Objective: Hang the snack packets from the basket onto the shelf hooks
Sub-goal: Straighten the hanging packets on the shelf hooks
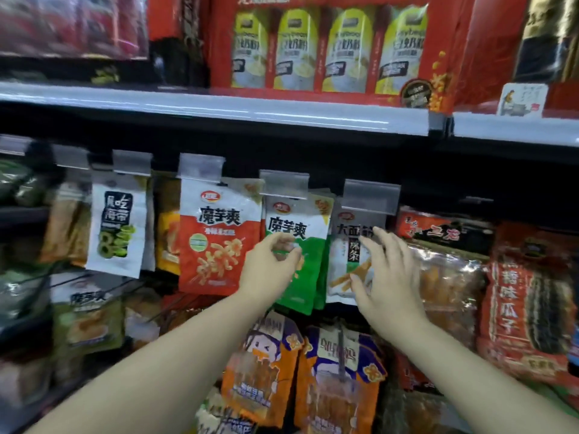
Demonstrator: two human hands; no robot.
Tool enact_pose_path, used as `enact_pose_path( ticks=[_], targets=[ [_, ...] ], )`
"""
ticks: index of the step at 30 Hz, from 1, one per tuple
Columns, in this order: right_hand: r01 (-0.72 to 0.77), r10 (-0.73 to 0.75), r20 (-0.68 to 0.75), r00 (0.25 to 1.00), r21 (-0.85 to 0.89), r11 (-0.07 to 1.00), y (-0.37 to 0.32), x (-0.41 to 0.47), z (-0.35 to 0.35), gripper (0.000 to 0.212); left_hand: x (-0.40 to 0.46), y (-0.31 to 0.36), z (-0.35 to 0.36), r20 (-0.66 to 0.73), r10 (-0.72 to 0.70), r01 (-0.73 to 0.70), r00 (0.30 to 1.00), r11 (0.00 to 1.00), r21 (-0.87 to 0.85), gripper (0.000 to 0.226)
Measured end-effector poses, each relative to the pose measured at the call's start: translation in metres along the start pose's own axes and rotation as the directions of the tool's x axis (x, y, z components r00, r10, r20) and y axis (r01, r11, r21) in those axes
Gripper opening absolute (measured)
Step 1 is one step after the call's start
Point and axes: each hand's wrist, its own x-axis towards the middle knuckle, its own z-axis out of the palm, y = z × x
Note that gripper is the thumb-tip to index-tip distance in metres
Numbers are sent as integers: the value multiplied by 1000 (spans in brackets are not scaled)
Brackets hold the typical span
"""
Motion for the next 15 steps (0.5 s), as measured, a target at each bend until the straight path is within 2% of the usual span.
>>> enact_pose_path(
  ticks=[2, 6, 10, 15],
  targets=[
    [0, -3, 59, 998, 44, 999, -37, 2, 7, 56, 3, -20, -41, -28, -11, 12, 1000, 999, 38, 12],
    [-31, 28, 130, 991, 21, 999, -113, 6, 23, 56, 9, -66, -125, -82, -20, 27, 996, 996, 86, 15],
    [-123, 114, 134, 984, 60, 991, -177, 16, 40, 58, 26, -102, -193, -11, -4, 5, 1000, 986, 169, 24],
    [-157, 147, 157, 977, 53, 986, -220, 28, 58, 60, 49, -121, -224, 69, 84, -101, 994, 946, 308, 38]
  ],
)
